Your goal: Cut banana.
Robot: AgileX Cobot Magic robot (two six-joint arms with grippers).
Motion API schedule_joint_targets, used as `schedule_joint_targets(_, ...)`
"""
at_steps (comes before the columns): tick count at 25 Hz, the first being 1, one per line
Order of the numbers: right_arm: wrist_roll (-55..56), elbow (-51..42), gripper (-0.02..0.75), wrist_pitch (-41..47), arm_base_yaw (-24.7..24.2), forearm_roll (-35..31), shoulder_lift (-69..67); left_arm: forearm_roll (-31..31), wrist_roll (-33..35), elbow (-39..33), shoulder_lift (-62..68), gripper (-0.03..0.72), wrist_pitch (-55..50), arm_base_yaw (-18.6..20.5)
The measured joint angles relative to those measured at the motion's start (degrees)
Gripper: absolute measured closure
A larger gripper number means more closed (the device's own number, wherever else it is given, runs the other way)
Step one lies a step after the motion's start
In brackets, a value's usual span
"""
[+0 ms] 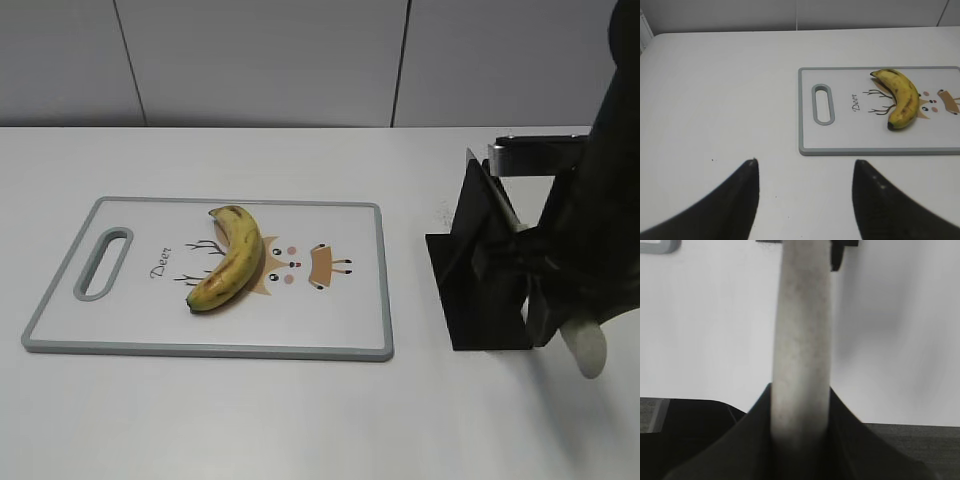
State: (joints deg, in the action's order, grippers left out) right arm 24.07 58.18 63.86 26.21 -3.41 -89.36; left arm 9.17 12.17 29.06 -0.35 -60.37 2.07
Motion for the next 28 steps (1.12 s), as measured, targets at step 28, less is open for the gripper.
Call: schedule_joint_targets(28,-0.04,6.78,0.577,0.17,0.11,3.41,9.44,0.00,0.00,0.00,0.00,0.118,0.00,0.00)
